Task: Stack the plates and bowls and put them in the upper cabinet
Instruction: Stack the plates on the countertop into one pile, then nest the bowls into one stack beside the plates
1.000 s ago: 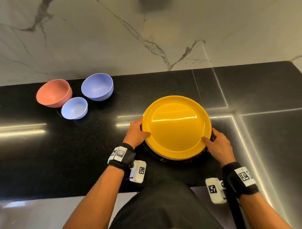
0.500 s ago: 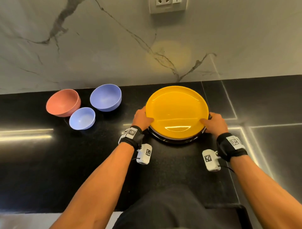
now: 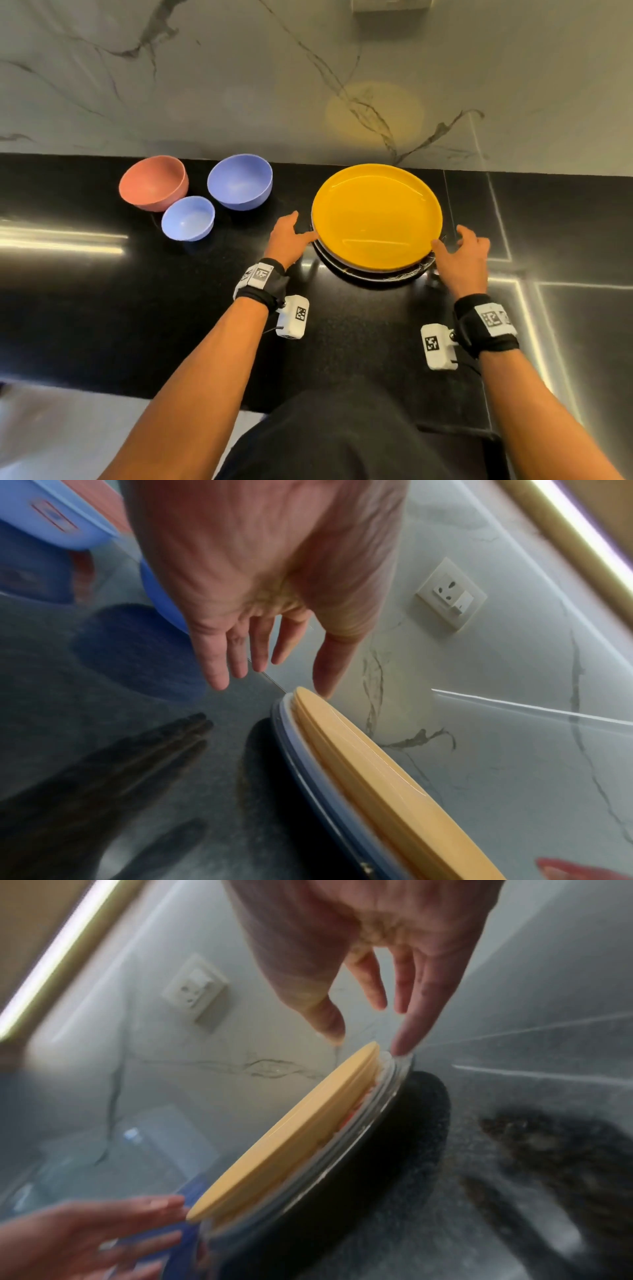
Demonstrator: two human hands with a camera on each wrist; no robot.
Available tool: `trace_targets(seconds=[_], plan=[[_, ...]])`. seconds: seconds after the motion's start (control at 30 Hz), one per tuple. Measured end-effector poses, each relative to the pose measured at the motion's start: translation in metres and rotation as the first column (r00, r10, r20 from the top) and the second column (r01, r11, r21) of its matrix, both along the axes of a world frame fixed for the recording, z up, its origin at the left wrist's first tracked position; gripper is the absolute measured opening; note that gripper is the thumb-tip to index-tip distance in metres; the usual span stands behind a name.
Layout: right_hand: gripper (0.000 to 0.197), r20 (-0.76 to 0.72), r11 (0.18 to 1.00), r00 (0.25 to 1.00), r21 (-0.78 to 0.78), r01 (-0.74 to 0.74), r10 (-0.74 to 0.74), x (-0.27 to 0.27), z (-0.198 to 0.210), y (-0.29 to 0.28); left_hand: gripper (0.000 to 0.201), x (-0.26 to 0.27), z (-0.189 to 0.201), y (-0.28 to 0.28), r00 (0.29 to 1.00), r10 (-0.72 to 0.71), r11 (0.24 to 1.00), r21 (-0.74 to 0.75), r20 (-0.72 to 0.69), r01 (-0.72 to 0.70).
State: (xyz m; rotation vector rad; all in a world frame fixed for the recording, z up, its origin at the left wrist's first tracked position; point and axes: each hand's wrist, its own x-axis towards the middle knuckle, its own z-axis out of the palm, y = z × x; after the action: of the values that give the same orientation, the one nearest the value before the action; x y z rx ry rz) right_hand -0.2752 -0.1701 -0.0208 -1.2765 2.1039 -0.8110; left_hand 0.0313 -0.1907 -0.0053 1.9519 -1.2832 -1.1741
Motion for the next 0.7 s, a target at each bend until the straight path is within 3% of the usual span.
trace_targets(seconds=[0.07,0.2,0.37,0.53,0.6,0.7], plan=[[0.054,-0.087,0.990,0.994,-0.126,-0.069,0.059,0.013,0.008,0.017,0.076,0.011,-0.004,0.017,0.998,0.058,0.998,-0.017,-0.006,-0.058],[0.041,-0.111,0.943,0.961,-0.190,-0.272,0.254,0.049,0.016,0.044,0.072,0.033,-0.013,0.050,0.987,0.158,0.986,-0.047,-0.013,-0.158],[0.034,-0.104,0.846,0.852,-0.108,-0.523,0.513,0.105,0.011,0.067,0.069,0.064,-0.030,0.084,0.965,0.259,0.964,-0.045,-0.045,-0.261],[0.034,-0.049,0.759,0.758,0.003,-0.651,0.650,0.168,0.009,0.067,0.065,0.109,-0.035,0.091,0.937,0.338,0.939,-0.040,-0.081,-0.342],[0.033,0.051,0.743,0.743,0.029,-0.669,0.667,0.208,0.013,0.061,0.063,0.140,-0.032,0.090,0.920,0.377,0.924,-0.027,-0.105,-0.381],[0.029,0.347,0.778,0.733,0.014,-0.628,0.585,0.263,0.025,0.049,0.058,0.185,-0.029,0.085,0.891,0.441,0.895,-0.016,-0.106,-0.445]])
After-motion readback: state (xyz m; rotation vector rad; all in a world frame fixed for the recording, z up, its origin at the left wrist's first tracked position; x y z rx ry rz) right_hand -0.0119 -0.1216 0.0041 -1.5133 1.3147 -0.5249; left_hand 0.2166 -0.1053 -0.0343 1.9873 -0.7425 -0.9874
